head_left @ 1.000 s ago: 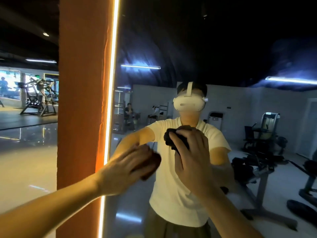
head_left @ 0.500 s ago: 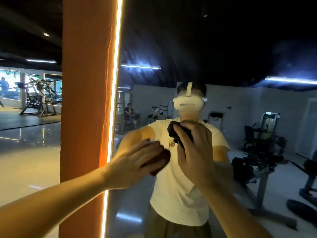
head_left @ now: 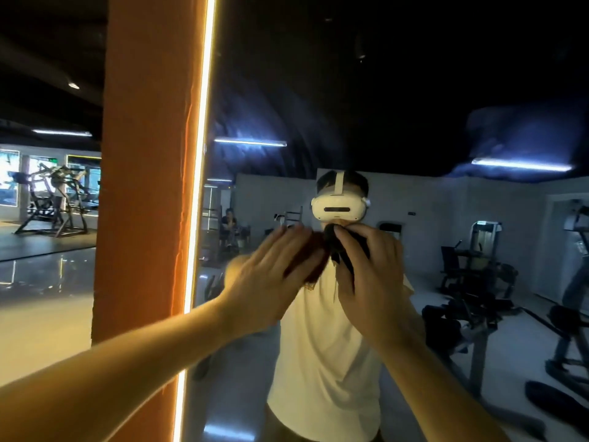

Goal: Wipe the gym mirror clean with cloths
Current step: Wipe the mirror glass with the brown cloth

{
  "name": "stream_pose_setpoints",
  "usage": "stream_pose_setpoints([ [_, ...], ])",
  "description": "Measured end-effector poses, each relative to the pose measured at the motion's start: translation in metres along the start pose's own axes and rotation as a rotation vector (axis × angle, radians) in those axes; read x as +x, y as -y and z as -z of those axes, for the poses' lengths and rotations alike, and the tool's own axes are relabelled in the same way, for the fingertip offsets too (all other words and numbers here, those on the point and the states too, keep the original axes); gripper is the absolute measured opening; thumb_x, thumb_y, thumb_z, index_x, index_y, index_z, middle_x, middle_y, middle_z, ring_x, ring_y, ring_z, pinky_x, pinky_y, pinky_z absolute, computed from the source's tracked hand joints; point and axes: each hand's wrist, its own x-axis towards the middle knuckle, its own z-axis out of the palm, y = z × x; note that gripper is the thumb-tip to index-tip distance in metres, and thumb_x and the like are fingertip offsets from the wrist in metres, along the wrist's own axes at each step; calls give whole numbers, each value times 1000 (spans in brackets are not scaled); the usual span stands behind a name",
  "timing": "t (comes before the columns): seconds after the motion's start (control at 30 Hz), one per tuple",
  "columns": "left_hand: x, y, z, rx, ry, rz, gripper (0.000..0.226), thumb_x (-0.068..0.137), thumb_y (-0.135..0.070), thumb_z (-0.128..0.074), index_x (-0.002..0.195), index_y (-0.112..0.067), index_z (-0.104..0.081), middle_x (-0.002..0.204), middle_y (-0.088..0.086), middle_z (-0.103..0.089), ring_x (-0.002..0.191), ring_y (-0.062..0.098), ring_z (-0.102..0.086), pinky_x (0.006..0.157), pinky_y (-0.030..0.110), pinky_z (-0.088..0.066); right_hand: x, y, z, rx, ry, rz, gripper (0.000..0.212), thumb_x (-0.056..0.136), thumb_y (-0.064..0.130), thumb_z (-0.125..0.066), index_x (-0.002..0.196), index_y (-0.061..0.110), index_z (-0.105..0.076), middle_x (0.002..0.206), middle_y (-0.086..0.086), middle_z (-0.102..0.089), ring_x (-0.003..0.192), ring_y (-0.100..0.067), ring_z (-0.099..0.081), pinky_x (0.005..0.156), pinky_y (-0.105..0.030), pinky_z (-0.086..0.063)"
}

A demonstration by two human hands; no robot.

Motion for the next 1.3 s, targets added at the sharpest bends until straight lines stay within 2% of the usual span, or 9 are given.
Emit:
stream_pose_setpoints([
  [0.1, 18, 46, 19, 201, 173, -310, 54, 102, -23, -47, 155, -16, -37, 156, 21, -43, 146, 39, -39, 125, 56, -24, 3, -1, 0, 2, -8, 35, 44, 87, 11, -60, 131, 6, -66, 127, -15, -62, 121, -33, -55, 103, -51, -45],
  [0.27, 87, 109, 29, 150, -246, 527, 56, 108, -34, -38, 155, -4, -37, 155, 29, -35, 141, 45, -37, 122, 58, -26, 11, -9, -2, -1, -59, 21, 47, 85, 7, -66, 131, 7, -64, 126, -15, -61, 117, -36, -58, 100, -51, -45],
  [0.33, 98, 87, 18, -10, -347, 601, 57, 106, -29, -46, 157, -5, -36, 158, 28, -31, 147, 43, -32, 124, 54, -25, 13, -10, -5, 7, -108, -6, 47, 85, 5, -66, 132, 7, -64, 126, -15, -61, 116, -36, -59, 99, -50, -45],
  [0.6, 69, 68, 26, 119, -16, -234, 64, 98, -34, -63, 157, -23, -39, 163, 11, -37, 154, 32, -28, 127, 56, -18, 20, -6, -9, 49, -200, -70, 45, 83, 0, -69, 128, 4, -67, 121, -16, -64, 112, -35, -60, 99, -44, -43],
  [0.83, 30, 61, 11, -12, -379, 557, 50, 106, -40, -46, 139, -6, -62, 132, 26, -54, 114, 37, -48, 97, 46, -40, -7, -2, 0, 41, -36, -33, 46, 83, 3, -69, 130, 3, -66, 126, -15, -62, 119, -35, -57, 106, -42, -39],
  [1.0, -90, -18, -18, -85, -48, 122, 50, 97, -38, -66, 141, -15, -61, 120, 20, -63, 104, 35, -61, 95, 54, -52, -34, 10, 10, 32, 79, 9, 42, 88, 4, -68, 130, 5, -66, 126, -11, -58, 120, -28, -49, 100, -48, -49],
  [1.13, -90, 13, 16, 57, 101, -292, 40, 108, -44, -44, 136, -23, -64, 116, 10, -63, 104, 13, -49, 98, 41, -50, -45, 19, 0, 76, 89, 59, 46, 86, 7, -67, 132, 11, -61, 128, -10, -55, 119, -33, -55, 100, -49, -46],
  [1.2, -59, 44, 27, 34, 1, -102, 53, 111, -50, -32, 133, -16, -66, 109, 9, -63, 82, 2, -35, 77, 31, -47, -48, 25, -7, 100, 96, 43, 44, 88, 9, -63, 132, 12, -60, 128, -11, -57, 119, -34, -56, 101, -51, -45],
  [1.3, -41, 78, 30, 77, -207, 455, 48, 108, -40, -42, 141, -7, -51, 122, 24, -58, 99, 28, -50, 82, 40, -40, -51, 35, -12, 111, 79, 24, 41, 90, 8, -62, 132, 8, -65, 127, -14, -61, 121, -33, -56, 103, -52, -45],
])
